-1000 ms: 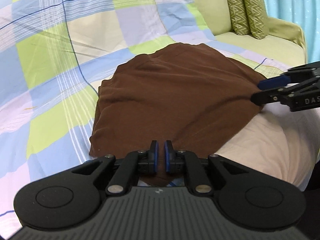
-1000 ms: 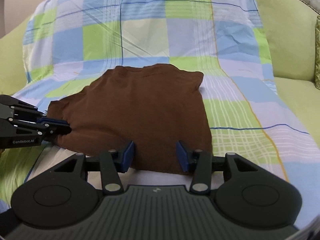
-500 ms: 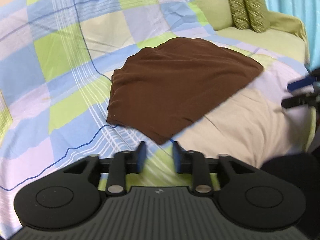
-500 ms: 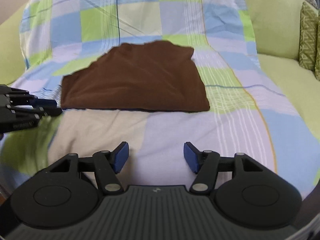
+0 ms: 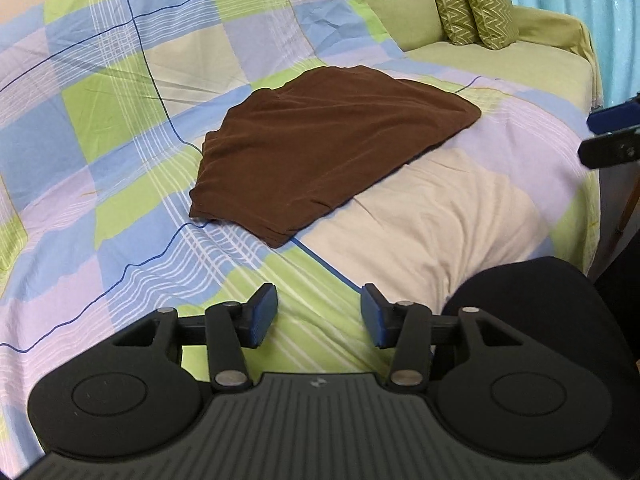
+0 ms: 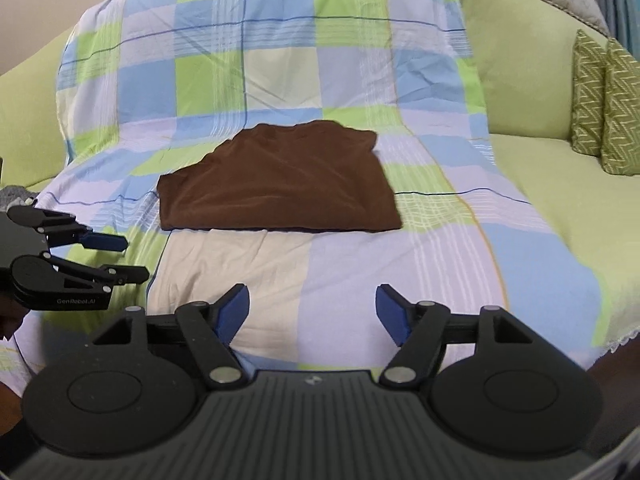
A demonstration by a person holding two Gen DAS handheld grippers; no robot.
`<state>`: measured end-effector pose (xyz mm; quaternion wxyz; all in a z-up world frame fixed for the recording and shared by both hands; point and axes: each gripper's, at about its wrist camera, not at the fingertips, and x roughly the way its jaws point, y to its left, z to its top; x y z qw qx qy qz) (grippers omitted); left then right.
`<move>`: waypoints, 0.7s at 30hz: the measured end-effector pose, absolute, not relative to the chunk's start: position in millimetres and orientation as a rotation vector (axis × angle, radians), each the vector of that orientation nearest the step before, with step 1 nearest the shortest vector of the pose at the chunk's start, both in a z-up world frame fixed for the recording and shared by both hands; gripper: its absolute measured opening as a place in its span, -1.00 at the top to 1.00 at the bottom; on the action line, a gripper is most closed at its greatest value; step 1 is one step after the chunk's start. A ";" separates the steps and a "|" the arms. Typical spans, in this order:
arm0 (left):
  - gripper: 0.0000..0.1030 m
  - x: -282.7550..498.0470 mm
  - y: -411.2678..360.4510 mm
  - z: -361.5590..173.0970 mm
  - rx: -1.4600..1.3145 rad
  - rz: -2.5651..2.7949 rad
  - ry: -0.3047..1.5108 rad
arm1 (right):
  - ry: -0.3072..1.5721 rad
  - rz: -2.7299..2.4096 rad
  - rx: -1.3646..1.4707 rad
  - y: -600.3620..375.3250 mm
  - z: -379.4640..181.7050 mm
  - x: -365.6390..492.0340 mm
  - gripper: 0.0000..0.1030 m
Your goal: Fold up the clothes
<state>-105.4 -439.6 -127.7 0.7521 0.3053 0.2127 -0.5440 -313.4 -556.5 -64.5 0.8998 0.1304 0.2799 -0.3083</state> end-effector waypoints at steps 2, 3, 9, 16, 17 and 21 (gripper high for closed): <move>-0.07 -106.5 -439.6 -126.2 0.669 -1.185 0.463 | 0.575 -0.644 0.280 -557.0 -64.9 -316.8 -0.33; -0.07 -106.4 -440.1 -126.4 0.671 -1.183 0.462 | 0.574 -0.647 0.286 -557.9 -65.5 -318.7 -0.35; -0.08 -109.5 -445.1 -127.1 0.705 -1.189 0.451 | 0.555 -0.661 0.313 -559.6 -70.3 -327.0 -0.43; -0.15 -117.5 -447.3 -124.4 0.701 -1.235 0.397 | 0.567 -0.671 0.317 -556.9 -77.8 -330.1 -0.62; -0.17 -117.7 -447.9 -124.1 0.699 -1.242 0.391 | 0.567 -0.672 0.316 -557.6 -78.0 -329.4 -0.62; -0.20 -122.8 -468.3 -115.5 0.703 -1.349 0.287 | 0.555 -0.674 0.323 -563.6 -78.9 -326.6 -0.62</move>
